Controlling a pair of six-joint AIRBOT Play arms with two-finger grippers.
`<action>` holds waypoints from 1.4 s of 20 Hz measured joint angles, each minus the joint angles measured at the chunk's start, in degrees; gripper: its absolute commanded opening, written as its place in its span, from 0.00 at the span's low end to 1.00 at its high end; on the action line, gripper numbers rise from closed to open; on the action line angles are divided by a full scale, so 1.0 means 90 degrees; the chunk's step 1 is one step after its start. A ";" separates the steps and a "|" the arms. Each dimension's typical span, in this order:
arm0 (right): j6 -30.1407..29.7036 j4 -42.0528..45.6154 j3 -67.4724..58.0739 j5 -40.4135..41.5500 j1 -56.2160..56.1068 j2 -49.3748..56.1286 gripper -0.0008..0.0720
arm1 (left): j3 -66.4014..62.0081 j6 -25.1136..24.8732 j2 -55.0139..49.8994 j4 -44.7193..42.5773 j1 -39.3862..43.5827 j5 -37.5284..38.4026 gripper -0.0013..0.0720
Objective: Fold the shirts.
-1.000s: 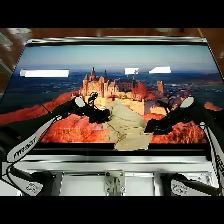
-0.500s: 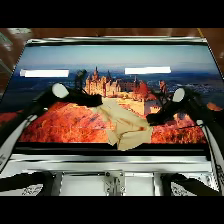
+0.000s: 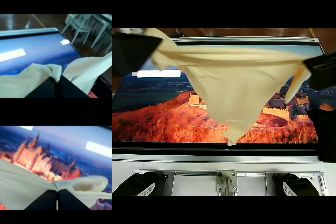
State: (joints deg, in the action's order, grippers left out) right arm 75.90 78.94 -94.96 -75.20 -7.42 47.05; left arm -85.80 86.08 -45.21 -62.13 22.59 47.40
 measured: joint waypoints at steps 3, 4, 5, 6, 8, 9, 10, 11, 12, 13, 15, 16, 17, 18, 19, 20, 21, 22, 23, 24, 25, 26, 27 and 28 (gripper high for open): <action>0.0075 -0.0432 -0.0386 0.0092 0.0000 -0.0355 0.10 | -0.0087 0.0036 0.0495 -0.0024 0.0129 -0.0175 0.07; 0.0138 -0.0544 -0.0461 0.0112 0.0000 -0.0425 0.10 | -0.0104 0.0058 0.0614 -0.0024 0.0155 -0.0328 0.07; 0.0177 -0.0619 -0.0515 0.0141 0.0000 -0.0478 0.10 | -0.0117 0.0058 0.0695 -0.0019 0.0172 -0.0466 0.07; 0.0216 -0.0665 -0.0554 0.0138 -0.0002 -0.0512 0.10 | -0.0129 0.0066 0.0750 -0.0019 0.0185 -0.0597 0.08; 0.0270 -0.0648 -0.0602 0.0153 -0.0002 -0.0539 0.10 | -0.0134 0.0080 0.0789 -0.0044 0.0202 -0.0678 0.07; 0.0282 -0.0559 -0.0614 0.0185 -0.0002 -0.0537 0.10 | -0.0134 0.0080 0.0777 -0.0107 0.0206 -0.0595 0.07; 0.0277 -0.0447 -0.0627 0.0206 -0.0002 -0.0522 0.10 | -0.0134 0.0080 0.0750 -0.0238 0.0209 -0.0410 0.07; 0.0255 -0.0345 -0.0634 0.0219 -0.0002 -0.0493 0.10 | -0.0124 0.0085 0.0709 -0.0432 0.0214 -0.0160 0.07; 0.0209 -0.0250 -0.0639 0.0233 -0.0005 -0.0425 0.10 | -0.0092 0.0134 0.0665 -0.0651 0.0214 0.0124 0.07; 0.0199 -0.0182 -0.0644 0.0231 -0.0005 -0.0325 0.10 | -0.0012 0.0228 0.0610 -0.0906 0.0214 0.0452 0.07; 0.0146 -0.0129 -0.0644 0.0163 -0.0007 0.0012 0.10 | 0.0284 0.0452 0.0505 -0.1263 0.0219 0.0952 0.08; 0.0090 -0.0136 -0.0644 0.0114 -0.0007 0.0221 0.10 | 0.0500 0.0588 0.0449 -0.1384 0.0221 0.1120 0.07; 0.0044 -0.0158 -0.0644 0.0073 -0.0007 0.0512 0.10 | 0.0780 0.0724 0.0381 -0.1484 0.0223 0.1251 0.08; 0.0010 -0.0175 -0.0644 0.0017 -0.0007 0.0821 0.10 | 0.1071 0.0843 0.0304 -0.1564 0.0226 0.1333 0.08; -0.0029 -0.0182 -0.0641 -0.0041 -0.0010 0.1183 0.10 | 0.1396 0.1039 0.0197 -0.1617 0.0226 0.1370 0.08; -0.0102 -0.0189 -0.0644 -0.0027 -0.0010 0.1552 0.10 | 0.1676 0.1282 0.0073 -0.1661 0.0226 0.1399 0.08; -0.0138 -0.0211 -0.0644 0.0036 -0.0012 0.1962 0.10 | 0.1931 0.1537 -0.0085 -0.1698 0.0226 0.1399 0.08; -0.0180 -0.0214 -0.0644 0.0112 -0.0012 0.2416 0.10 | 0.2120 0.1717 -0.0267 -0.1719 0.0226 0.1382 0.08; -0.0204 -0.0219 -0.0644 0.0240 -0.0012 0.2824 0.10 | 0.2263 0.1865 -0.0483 -0.1741 0.0211 0.1290 0.08; -0.0236 -0.0219 -0.0644 0.0423 -0.0012 0.3262 0.10 | 0.2356 0.1953 -0.0690 -0.1766 0.0182 0.1137 0.08; -0.0231 -0.0214 -0.0644 0.0571 -0.0010 0.3684 0.10 | 0.2433 0.2045 -0.0947 -0.1787 0.0131 0.0935 0.08; -0.0192 -0.0206 -0.0644 0.0670 -0.0005 0.4039 0.11 | 0.2484 0.2106 -0.1195 -0.1790 0.0066 0.0755 0.08; -0.0109 -0.0206 -0.0644 0.0770 -0.0005 0.4391 0.11 | 0.2523 0.2183 -0.1484 -0.1792 -0.0029 0.0542 0.08; 0.0012 -0.0211 -0.0644 0.0826 -0.0005 0.4680 0.11 | 0.2550 0.2256 -0.1768 -0.1792 -0.0126 0.0398 0.08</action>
State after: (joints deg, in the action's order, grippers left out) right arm 76.01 77.03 -100.75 -67.77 -7.46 89.17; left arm -62.85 106.39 -61.12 -78.26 21.45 50.98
